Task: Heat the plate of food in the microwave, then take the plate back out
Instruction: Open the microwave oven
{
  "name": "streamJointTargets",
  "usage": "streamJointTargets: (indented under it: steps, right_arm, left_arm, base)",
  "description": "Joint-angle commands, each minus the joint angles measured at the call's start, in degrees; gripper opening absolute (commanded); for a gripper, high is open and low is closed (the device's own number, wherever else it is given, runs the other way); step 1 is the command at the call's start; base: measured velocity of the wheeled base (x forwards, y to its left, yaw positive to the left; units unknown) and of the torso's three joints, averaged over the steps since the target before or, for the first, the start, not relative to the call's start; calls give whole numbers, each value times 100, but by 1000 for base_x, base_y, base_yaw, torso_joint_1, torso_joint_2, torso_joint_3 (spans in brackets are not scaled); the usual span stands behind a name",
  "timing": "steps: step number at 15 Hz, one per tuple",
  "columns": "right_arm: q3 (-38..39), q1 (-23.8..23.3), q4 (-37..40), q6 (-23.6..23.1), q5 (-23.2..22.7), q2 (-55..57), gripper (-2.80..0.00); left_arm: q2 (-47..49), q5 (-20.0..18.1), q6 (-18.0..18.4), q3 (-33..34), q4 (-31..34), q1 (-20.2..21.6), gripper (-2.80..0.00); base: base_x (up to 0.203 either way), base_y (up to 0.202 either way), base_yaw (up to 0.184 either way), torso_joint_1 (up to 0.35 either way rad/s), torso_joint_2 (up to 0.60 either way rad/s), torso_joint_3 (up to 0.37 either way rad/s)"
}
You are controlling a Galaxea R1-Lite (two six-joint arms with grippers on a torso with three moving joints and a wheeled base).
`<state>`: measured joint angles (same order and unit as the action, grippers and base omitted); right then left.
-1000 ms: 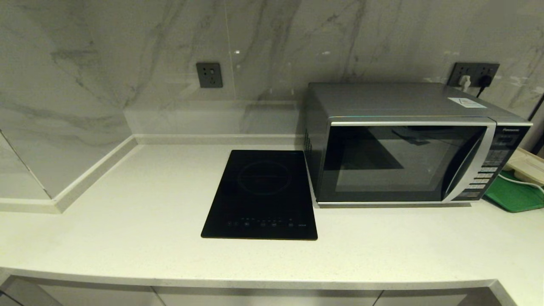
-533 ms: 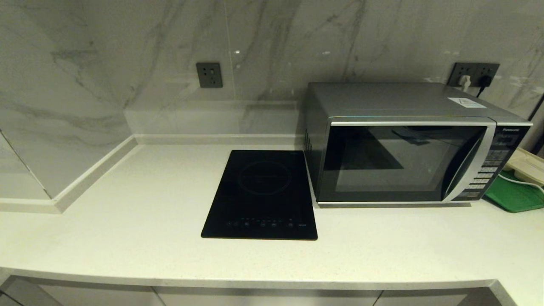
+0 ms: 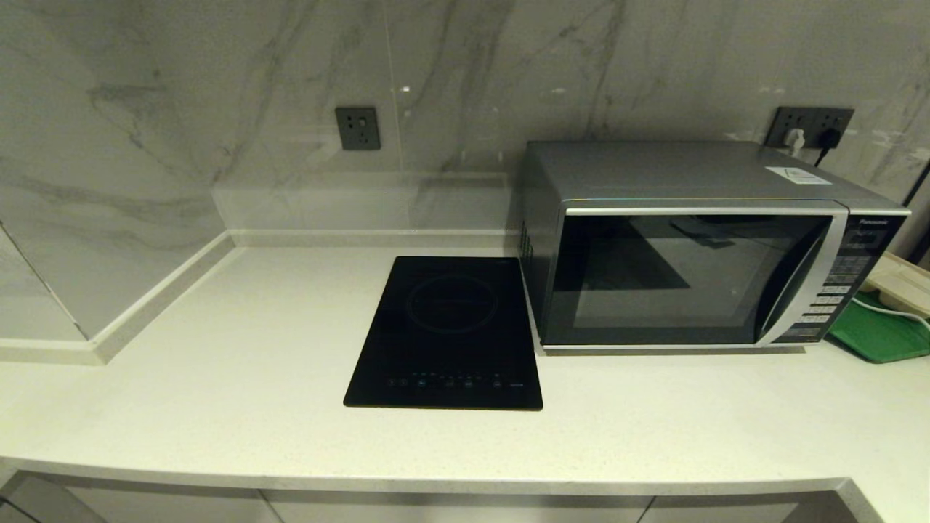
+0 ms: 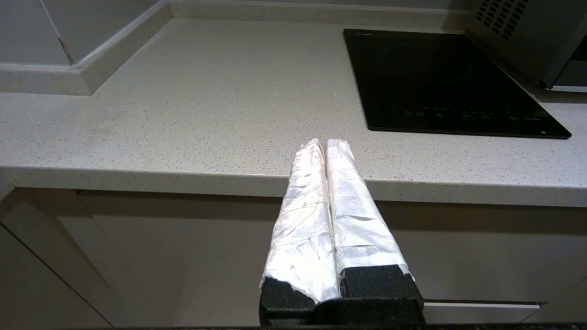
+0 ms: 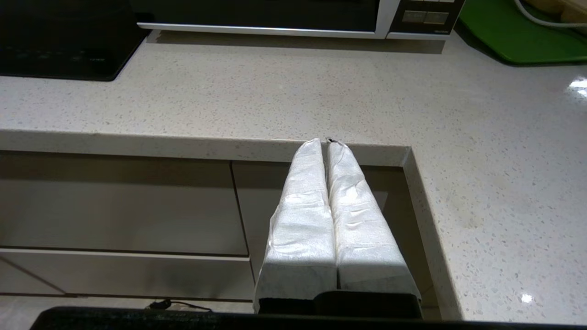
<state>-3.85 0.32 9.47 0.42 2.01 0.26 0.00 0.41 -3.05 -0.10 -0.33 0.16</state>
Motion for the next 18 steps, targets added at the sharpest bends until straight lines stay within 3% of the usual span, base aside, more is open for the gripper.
streamJointTargets:
  steps: [1,6,9,14,16,18]
  right_arm:
    - [-188,5,43,55,-6,453,-280]
    - [-1227,9,46,273,-213,1462,-280]
    - [-2198,2,-53,246,-22,2856,-280]
    - [-3838,14,-607,-491,1922,5375,-280]
    - [-4246,185,-711,-579,2808,6156,-280]
    - [-4393,454,-750,-520,3317,6870,-280]
  left_arm:
    - [0,2,-3,1,-2,2,-280]
    - [0,2,-3,1,-2,2,-280]
    - [0,2,-3,1,-2,2,-280]
    - [0,2,-3,1,-2,2,-280]
    - [0,2,-3,1,-2,2,-280]
    - [0,2,-3,1,-2,2,-280]
  base:
    - [0,0,0,0,0,0]
    - [0,0,0,0,0,0]
    - [0,0,0,0,0,0]
    - [0,0,0,0,0,0]
    - [0,0,0,0,0,0]
    - [0,0,0,0,0,0]
